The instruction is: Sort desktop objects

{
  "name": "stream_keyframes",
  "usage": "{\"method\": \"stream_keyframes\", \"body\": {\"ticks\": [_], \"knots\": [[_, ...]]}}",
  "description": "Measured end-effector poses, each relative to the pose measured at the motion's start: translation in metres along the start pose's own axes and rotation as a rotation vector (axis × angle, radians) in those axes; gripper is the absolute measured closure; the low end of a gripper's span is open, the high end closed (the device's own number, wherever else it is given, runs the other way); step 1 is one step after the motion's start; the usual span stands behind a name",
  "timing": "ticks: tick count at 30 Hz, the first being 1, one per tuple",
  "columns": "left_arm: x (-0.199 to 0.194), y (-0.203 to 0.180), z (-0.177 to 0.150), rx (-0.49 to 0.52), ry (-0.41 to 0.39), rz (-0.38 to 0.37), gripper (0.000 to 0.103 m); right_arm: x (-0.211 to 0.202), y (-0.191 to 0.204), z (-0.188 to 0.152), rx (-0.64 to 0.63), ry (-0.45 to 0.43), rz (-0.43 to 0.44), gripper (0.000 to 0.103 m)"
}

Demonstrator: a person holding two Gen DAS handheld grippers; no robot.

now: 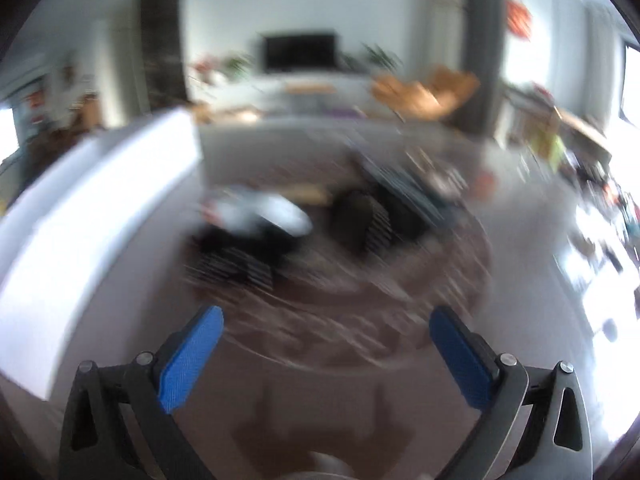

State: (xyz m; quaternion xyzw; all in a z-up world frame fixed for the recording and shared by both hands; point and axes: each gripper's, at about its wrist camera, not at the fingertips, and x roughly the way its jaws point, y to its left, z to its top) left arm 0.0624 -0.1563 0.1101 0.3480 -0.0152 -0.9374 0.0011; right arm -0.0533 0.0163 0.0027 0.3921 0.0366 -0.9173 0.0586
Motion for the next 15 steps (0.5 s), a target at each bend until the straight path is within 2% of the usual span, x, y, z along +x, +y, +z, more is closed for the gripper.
{"method": "stream_keyframes", "body": {"ticks": [2, 3, 4, 5, 9, 13, 15], "knots": [[0.022, -0.028, -0.005, -0.036, 0.09, -0.155, 0.0, 0.023, -0.029, -0.007, 0.057, 0.081, -0.053, 0.0], [0.039, -0.042, -0.009, -0.054, 0.144, -0.208, 0.0, 0.028, -0.037, -0.01, 0.067, 0.091, -0.07, 0.0], [0.053, -0.055, -0.014, -0.061, 0.183, -0.228, 0.0, 0.031, -0.045, -0.013, 0.076, 0.096, -0.086, 0.0], [0.073, -0.067, -0.021, -0.057, 0.217, -0.232, 0.0, 0.035, -0.051, -0.014, 0.096, 0.102, -0.096, 0.0], [0.129, -0.083, -0.033, -0.001, 0.271, -0.15, 0.0, 0.035, -0.059, -0.013, 0.118, 0.095, -0.098, 0.0], [0.154, -0.1, -0.045, 0.062, 0.276, -0.102, 0.0, 0.039, -0.055, -0.014, 0.107, 0.108, -0.094, 0.0], [0.162, -0.101, -0.045, 0.077, 0.265, -0.104, 0.0, 0.043, -0.054, -0.018, 0.1, 0.113, -0.099, 0.0]]}}
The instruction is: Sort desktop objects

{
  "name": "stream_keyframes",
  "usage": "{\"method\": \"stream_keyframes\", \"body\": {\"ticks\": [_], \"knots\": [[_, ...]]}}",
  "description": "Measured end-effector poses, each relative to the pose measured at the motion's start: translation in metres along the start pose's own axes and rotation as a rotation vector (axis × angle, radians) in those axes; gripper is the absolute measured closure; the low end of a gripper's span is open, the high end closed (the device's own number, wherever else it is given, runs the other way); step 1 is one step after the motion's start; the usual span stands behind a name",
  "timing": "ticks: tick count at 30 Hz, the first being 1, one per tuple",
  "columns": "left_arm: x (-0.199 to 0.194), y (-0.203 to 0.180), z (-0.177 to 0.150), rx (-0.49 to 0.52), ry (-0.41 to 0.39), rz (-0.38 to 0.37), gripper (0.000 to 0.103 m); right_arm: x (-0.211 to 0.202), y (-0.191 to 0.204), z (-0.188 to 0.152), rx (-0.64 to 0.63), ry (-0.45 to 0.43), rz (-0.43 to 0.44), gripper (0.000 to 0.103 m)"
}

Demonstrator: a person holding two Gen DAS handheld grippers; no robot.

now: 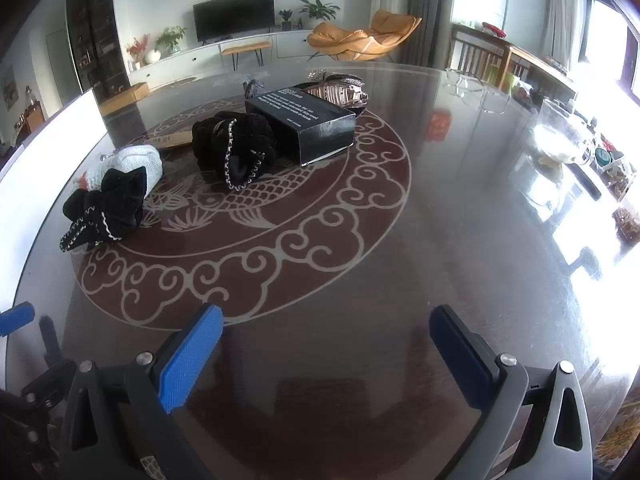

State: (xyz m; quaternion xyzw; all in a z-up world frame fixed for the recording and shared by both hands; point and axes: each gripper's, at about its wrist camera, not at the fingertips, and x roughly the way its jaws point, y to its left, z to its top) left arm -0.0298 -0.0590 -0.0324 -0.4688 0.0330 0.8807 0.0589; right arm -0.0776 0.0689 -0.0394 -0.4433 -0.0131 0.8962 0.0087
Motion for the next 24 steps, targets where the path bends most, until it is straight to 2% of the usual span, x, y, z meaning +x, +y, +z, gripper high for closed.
{"method": "stream_keyframes", "body": {"ticks": [9, 24], "knots": [[0.005, -0.003, 0.003, 0.003, -0.02, -0.003, 0.0, 0.002, -0.011, -0.014, 0.004, 0.023, 0.002, 0.0], [0.007, -0.003, 0.003, 0.001, -0.021, -0.004, 0.0, -0.002, -0.015, -0.016, 0.015, 0.027, 0.009, 0.0]]}}
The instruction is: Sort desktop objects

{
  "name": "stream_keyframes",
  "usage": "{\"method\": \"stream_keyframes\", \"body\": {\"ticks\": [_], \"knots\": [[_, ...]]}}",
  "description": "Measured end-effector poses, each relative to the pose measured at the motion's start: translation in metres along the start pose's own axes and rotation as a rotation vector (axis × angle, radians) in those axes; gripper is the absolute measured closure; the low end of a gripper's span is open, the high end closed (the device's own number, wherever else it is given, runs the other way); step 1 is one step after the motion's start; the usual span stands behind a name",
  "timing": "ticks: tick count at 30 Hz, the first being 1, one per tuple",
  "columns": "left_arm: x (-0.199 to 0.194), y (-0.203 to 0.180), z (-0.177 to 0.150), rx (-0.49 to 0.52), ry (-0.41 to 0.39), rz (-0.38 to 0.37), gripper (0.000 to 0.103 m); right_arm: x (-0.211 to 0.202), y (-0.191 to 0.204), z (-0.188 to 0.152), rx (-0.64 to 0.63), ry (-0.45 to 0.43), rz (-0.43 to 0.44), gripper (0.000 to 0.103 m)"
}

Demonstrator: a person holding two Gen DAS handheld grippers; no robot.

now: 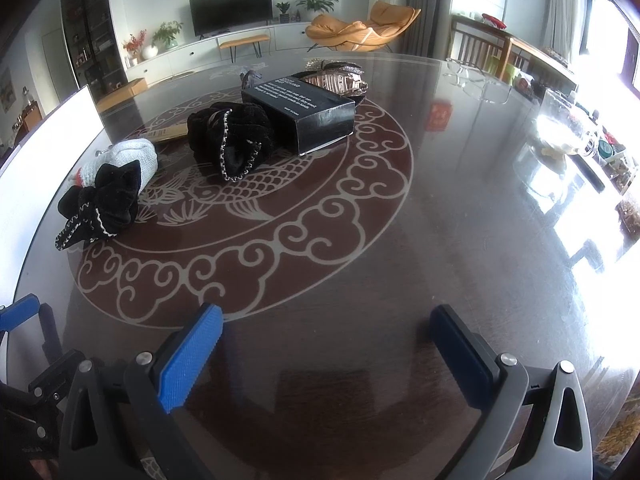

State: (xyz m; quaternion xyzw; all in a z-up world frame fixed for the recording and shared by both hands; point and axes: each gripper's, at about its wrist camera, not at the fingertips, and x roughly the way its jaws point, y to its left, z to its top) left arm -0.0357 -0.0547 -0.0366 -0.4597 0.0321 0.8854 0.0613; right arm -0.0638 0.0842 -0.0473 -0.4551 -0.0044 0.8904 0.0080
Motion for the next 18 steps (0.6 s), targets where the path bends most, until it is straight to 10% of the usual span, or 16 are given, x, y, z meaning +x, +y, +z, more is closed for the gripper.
{"method": "stream_keyframes", "body": {"ticks": [18], "knots": [[-0.0004, 0.0004, -0.0015, -0.001, -0.001, 0.0, 0.0, -0.0033, -0.0008, -0.0012, 0.002, 0.001, -0.001, 0.0]]}}
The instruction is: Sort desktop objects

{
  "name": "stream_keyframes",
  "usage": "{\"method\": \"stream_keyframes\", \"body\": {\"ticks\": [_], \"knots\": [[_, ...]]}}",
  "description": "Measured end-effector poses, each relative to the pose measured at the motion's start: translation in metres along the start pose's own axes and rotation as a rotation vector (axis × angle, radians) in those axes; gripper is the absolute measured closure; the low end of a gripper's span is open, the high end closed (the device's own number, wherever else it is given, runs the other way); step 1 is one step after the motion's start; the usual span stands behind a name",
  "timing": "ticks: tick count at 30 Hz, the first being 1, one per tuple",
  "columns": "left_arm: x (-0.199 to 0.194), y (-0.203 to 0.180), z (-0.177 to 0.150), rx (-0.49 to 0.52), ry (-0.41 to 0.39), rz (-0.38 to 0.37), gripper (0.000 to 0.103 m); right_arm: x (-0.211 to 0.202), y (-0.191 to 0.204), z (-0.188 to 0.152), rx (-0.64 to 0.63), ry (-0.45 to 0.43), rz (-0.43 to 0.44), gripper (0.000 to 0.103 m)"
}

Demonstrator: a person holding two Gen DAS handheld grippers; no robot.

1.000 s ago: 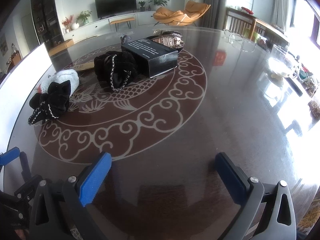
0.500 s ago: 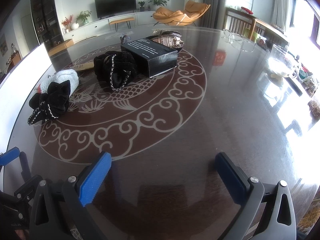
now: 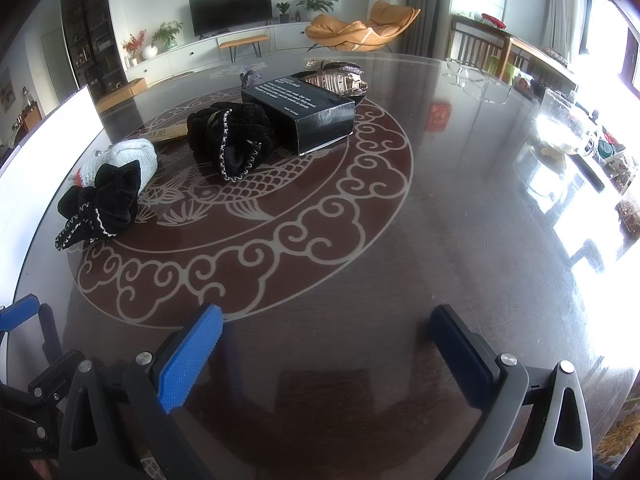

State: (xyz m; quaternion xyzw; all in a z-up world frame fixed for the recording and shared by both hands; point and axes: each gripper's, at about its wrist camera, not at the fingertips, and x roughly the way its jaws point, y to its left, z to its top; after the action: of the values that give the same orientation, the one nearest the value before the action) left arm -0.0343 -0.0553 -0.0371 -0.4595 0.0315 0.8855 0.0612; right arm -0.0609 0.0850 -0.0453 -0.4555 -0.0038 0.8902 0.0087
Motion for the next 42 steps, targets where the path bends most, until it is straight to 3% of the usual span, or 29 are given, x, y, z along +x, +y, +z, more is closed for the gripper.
{"method": "stream_keyframes", "body": {"ticks": [42], "knots": [[0.0001, 0.0006, -0.0019, -0.003, 0.0, 0.0, 0.0, -0.0033, -0.0014, -0.0015, 0.005, 0.001, -0.003, 0.0]]}}
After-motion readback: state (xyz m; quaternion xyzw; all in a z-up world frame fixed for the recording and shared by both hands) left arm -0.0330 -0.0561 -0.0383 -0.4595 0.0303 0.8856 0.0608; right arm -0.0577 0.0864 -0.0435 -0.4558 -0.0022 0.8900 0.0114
